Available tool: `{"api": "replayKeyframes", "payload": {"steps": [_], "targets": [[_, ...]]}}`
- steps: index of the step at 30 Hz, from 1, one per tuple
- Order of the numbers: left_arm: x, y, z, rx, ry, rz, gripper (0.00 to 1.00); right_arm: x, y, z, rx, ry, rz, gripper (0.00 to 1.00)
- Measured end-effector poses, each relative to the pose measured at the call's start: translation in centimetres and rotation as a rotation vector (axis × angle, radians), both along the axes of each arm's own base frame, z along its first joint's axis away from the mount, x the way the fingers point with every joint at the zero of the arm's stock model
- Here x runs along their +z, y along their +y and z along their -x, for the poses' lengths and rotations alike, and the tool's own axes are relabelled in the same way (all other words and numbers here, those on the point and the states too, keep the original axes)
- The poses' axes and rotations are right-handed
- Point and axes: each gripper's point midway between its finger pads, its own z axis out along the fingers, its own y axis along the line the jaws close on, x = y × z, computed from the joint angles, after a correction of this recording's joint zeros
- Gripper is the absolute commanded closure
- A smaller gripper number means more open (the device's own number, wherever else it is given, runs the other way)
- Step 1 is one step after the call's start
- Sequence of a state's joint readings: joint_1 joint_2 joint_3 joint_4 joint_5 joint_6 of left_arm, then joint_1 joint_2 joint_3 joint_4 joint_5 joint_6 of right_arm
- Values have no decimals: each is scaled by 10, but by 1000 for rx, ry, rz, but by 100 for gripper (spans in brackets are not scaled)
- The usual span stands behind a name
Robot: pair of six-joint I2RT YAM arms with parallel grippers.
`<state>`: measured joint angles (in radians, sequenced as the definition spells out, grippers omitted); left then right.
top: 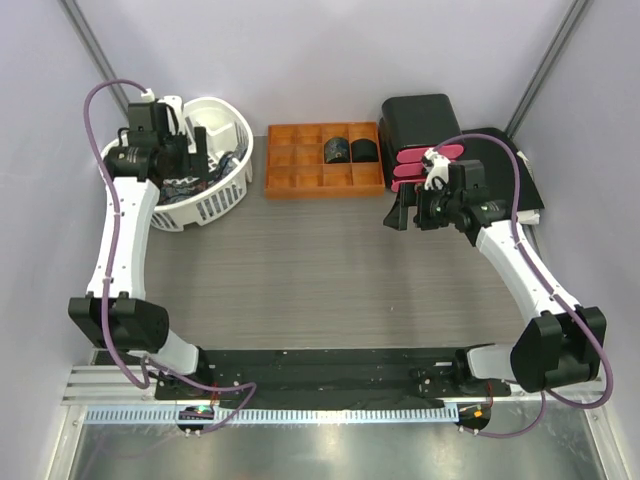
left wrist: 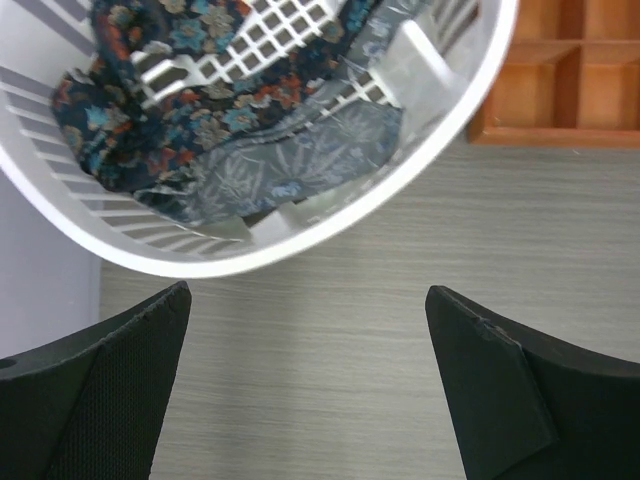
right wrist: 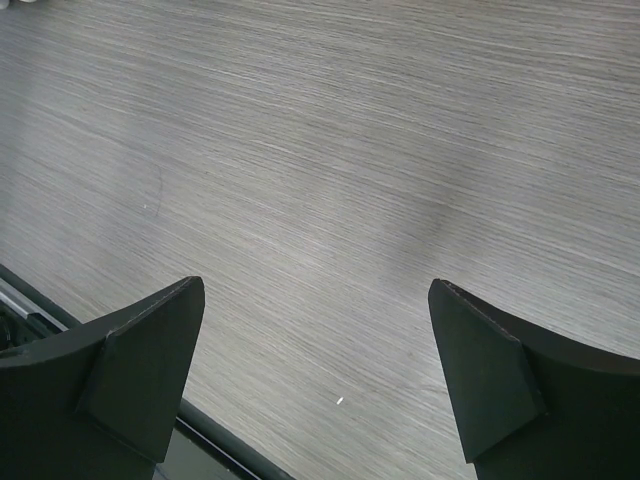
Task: Roll the ties
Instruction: Pick up the tie from the bin.
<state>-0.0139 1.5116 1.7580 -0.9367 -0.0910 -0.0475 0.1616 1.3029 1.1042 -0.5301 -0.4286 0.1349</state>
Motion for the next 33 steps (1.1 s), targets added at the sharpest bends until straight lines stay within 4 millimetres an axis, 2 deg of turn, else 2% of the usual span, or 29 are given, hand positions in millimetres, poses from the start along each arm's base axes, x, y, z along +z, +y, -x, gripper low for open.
{"api": "replayKeyframes", "payload": {"steps": [4, 8, 12, 16, 20, 25, 27, 33], "targets": [[0, 20, -26, 64, -4, -78, 0, -3, 2, -2, 3, 10, -9, 0], [-6, 55, -73, 155, -22, -144, 0, -10, 6, -6, 5, 35, -27, 0], [-29, 99, -119, 254, -19, -145, 1, -17, 9, -9, 9, 60, -40, 0], [-64, 134, -152, 319, -2, -136, 2, -29, 11, -11, 10, 101, -55, 0], [-101, 157, -164, 370, 33, -126, 4, -40, 11, -14, 5, 146, -71, 0], [-134, 178, -167, 433, 69, -112, 5, -54, 9, -19, -8, 198, -87, 0], [-142, 185, -166, 464, 80, -111, 5, -59, 8, -22, -14, 219, -96, 0], [-151, 204, -165, 534, 71, -132, 7, -67, 3, -34, -32, 251, -119, 0]]}}
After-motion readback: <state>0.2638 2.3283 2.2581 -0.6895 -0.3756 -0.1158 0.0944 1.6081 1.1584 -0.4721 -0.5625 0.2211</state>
